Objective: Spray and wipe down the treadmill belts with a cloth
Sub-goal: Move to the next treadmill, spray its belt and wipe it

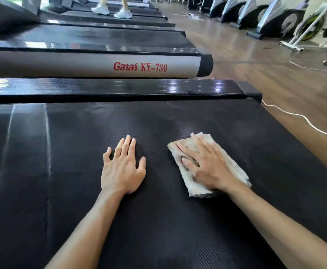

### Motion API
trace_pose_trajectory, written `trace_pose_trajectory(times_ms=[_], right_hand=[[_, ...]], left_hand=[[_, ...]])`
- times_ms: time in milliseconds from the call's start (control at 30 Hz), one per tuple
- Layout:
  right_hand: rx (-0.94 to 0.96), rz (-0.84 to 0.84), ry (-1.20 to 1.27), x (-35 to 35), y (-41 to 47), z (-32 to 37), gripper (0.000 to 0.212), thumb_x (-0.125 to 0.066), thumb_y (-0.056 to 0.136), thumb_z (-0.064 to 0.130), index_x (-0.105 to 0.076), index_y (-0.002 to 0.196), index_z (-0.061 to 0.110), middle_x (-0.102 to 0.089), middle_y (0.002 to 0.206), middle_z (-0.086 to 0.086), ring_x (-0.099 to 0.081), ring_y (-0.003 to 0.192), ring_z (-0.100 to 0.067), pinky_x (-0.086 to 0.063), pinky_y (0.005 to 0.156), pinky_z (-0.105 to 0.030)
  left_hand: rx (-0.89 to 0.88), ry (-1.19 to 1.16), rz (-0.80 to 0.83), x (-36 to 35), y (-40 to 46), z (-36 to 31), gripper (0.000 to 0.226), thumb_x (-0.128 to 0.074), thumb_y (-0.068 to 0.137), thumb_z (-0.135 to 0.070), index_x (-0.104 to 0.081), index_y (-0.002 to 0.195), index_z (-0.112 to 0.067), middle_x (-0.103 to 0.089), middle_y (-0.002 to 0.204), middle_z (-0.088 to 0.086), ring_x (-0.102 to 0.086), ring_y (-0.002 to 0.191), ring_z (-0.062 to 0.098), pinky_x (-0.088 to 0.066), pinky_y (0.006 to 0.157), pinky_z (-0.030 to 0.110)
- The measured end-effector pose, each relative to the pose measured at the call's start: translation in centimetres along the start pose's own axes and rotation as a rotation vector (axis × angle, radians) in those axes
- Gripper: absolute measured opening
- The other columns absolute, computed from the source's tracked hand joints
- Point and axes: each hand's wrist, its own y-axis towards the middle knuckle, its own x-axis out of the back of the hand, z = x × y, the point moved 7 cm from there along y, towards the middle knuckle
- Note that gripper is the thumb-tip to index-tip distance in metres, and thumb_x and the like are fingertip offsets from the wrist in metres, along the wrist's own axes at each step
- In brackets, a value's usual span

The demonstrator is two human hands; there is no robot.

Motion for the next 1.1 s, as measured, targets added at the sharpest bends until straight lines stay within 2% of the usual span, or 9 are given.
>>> trace_pose_trajectory(times_ms=[100,200,333,467,567,767,900,967,1100], right_hand=[[-0.143,-0.078,-0.024,1.0,3.6,-3.1,0.053,-0.035,0.101,0.057,-0.035,0.154,0.054,-0.007,0.171,-0.003,0.004,0.157,-0.019,0.008,0.127,-0.044],[-0.251,-0.177,-0.101,1.7,10.2,-4.7,0.044,-0.039,0.103,0.050,-0.046,0.147,0.048,-0.036,0.156,0.003,-0.025,0.147,-0.027,-0.004,0.124,-0.057],[-0.199,-0.134,-0.164,0.1,16.4,0.7,0.044,-0.035,0.102,0.043,-0.059,0.138,0.034,-0.052,0.149,0.000,-0.043,0.141,-0.026,-0.019,0.118,-0.058],[0.054,-0.071,-0.097,-2.7,14.0,8.2,0.049,-0.035,0.101,0.042,-0.054,0.145,0.035,-0.045,0.157,0.004,-0.035,0.147,-0.018,-0.009,0.123,-0.057],[0.110,-0.090,-0.005,-2.1,7.8,6.3,0.053,-0.036,0.096,0.044,-0.052,0.147,0.041,-0.043,0.156,0.013,-0.032,0.147,-0.011,-0.002,0.125,-0.055],[-0.132,-0.083,-0.085,0.9,8.8,-3.4,0.059,-0.021,0.098,0.044,-0.043,0.153,0.041,-0.037,0.161,0.016,-0.027,0.149,-0.010,-0.005,0.125,-0.054],[-0.203,-0.090,-0.138,0.7,16.2,-1.3,0.050,-0.022,0.106,0.033,-0.042,0.152,0.035,-0.042,0.157,0.013,-0.032,0.147,-0.013,-0.008,0.119,-0.065],[-0.126,-0.076,-0.123,-0.4,18.1,2.0,0.047,-0.023,0.104,0.032,-0.049,0.143,0.033,-0.048,0.150,0.011,-0.036,0.142,-0.014,-0.009,0.117,-0.068],[0.098,-0.032,-0.067,-1.3,13.9,5.5,0.056,-0.023,0.097,0.036,-0.048,0.148,0.035,-0.041,0.159,0.012,-0.027,0.151,-0.012,0.000,0.123,-0.062]], left_hand=[[-0.001,0.005,0.002,0.0,-0.1,0.0,0.071,-0.023,0.102,-0.053,-0.007,0.163,-0.022,0.002,0.171,-0.007,0.006,0.156,0.008,0.001,0.126,0.044],[-0.001,0.008,0.000,-0.1,0.1,0.0,0.071,-0.023,0.101,-0.053,-0.008,0.163,-0.022,0.001,0.171,-0.007,0.005,0.156,0.008,0.002,0.126,0.044],[-0.007,0.009,0.009,-0.3,0.2,0.1,0.071,-0.022,0.101,-0.054,-0.008,0.163,-0.023,0.001,0.171,-0.007,0.005,0.156,0.008,0.001,0.126,0.044],[-0.007,0.014,0.024,-0.3,0.4,0.1,0.071,-0.024,0.101,-0.054,-0.008,0.163,-0.023,0.001,0.171,-0.008,0.006,0.156,0.007,-0.001,0.126,0.044],[-0.005,0.010,0.019,-0.2,0.2,0.1,0.071,-0.023,0.101,-0.054,-0.007,0.163,-0.023,0.002,0.171,-0.008,0.006,0.156,0.007,-0.001,0.126,0.044],[-0.012,-0.001,0.000,-0.3,0.0,0.0,0.070,-0.022,0.102,-0.053,-0.005,0.163,-0.023,0.003,0.171,-0.008,0.007,0.156,0.006,0.001,0.126,0.043],[-0.009,-0.006,0.005,-0.4,0.2,0.1,0.072,-0.016,0.100,-0.055,-0.006,0.163,-0.023,0.003,0.171,-0.008,0.007,0.156,0.006,0.001,0.126,0.042],[-0.006,-0.005,0.013,-0.5,0.3,0.2,0.078,-0.011,0.093,-0.058,-0.006,0.163,-0.024,0.003,0.171,-0.009,0.007,0.155,0.006,0.001,0.126,0.042],[-0.009,0.004,0.018,-0.3,0.2,0.1,0.082,-0.008,0.089,-0.060,-0.006,0.163,-0.025,0.004,0.171,-0.010,0.008,0.155,0.005,0.001,0.126,0.041]])
